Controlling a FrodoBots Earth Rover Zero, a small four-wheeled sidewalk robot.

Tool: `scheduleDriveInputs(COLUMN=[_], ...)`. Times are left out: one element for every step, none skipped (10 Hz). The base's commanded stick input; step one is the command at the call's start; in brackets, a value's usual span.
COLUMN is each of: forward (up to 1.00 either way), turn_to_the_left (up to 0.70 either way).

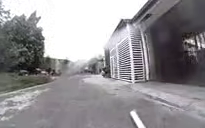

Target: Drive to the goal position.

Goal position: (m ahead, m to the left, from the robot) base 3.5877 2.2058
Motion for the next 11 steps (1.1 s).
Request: scheduleDriveInputs(forward=[0.50, 0.50, 0.50, 0.50, 0.50, 0.50, 0.50, 0.50, 0.50, 0.50, 0.50], turn_to_the_left=[0.00, 0.00, 0.00, 0.00, 0.00, 0.00, 0.00, 0.00, 0.00, 0.00, 0.00])
